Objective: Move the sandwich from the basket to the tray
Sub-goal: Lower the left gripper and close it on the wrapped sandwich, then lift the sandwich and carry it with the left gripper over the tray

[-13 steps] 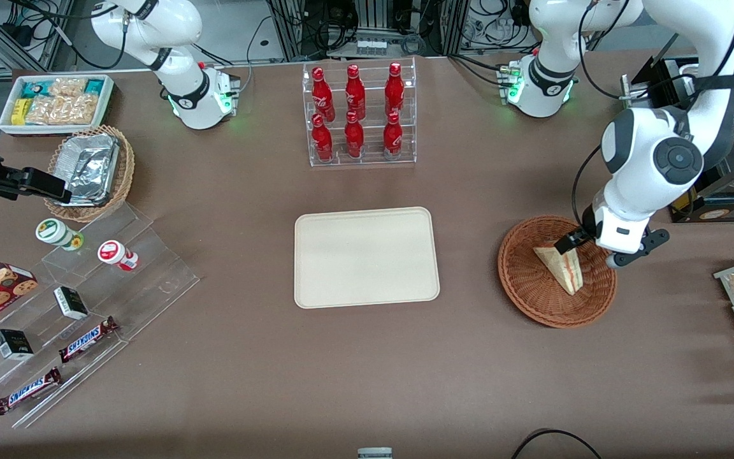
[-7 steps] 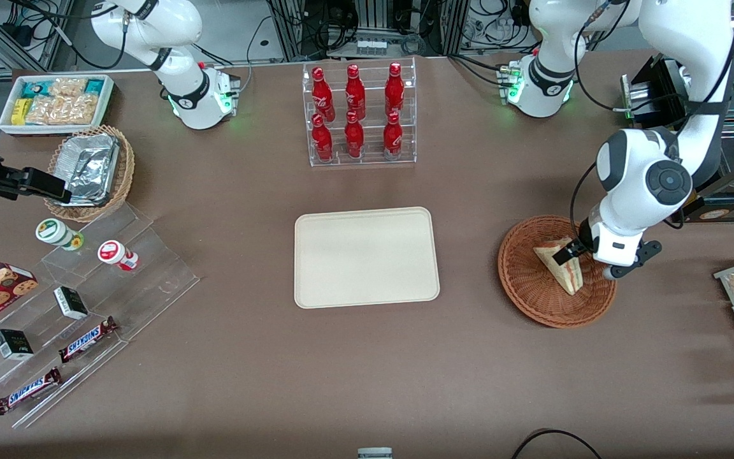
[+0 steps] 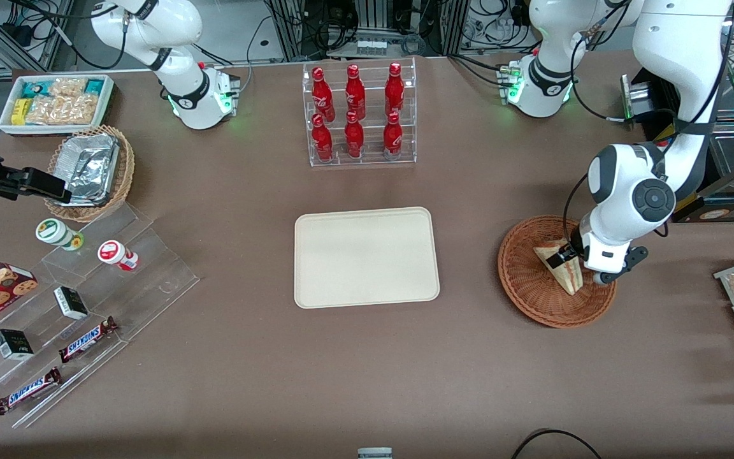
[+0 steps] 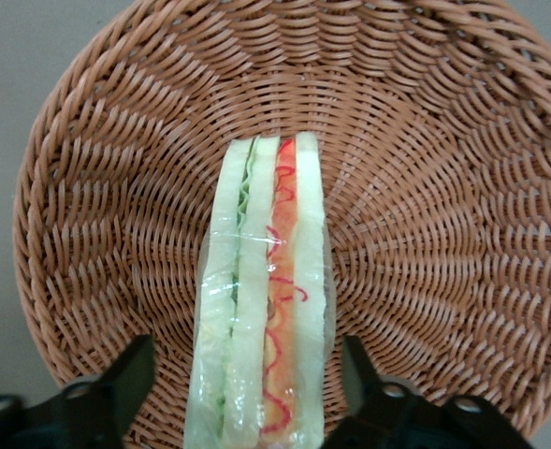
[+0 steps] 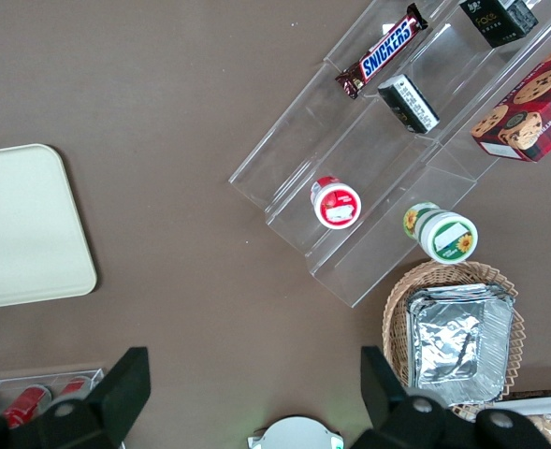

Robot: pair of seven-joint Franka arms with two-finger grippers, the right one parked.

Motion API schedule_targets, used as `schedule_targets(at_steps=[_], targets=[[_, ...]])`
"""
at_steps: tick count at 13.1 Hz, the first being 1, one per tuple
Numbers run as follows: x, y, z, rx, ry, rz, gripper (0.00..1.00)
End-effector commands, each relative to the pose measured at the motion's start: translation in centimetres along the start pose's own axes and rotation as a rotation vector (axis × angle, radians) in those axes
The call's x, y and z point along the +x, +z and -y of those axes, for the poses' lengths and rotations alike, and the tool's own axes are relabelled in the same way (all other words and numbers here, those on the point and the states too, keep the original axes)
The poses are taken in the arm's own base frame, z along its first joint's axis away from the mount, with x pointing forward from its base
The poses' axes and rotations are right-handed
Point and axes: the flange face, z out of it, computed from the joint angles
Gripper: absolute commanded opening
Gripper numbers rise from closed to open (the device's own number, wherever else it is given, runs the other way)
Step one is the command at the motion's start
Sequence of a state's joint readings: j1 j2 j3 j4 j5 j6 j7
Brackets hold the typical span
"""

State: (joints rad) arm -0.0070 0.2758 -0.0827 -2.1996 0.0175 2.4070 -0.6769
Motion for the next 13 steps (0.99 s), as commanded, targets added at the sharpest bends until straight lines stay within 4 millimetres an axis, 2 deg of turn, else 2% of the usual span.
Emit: schedule_targets(at_steps=[1,4,7,9,10,11,13], targets=[[-0.3,0.3,0.4,-0.002,-0.022,0.0,0.0],[0.0,-1.3,0.5,0.019,0.013,0.021,0.0],[1.1,-5.7,-0.6,0.052,0.096,0.064,0.0],[1.3,-8.8,-2.4,0.064,0.122,0.082,0.0],[0.5,-10.2,-4.1,0.068,0.151,0.09,0.0],[0.2,-11.0,-5.2,0.067,0.176,0.096,0.0],[-1.6,-11.5,-8.0,0.053,0.283,0.098,0.0]])
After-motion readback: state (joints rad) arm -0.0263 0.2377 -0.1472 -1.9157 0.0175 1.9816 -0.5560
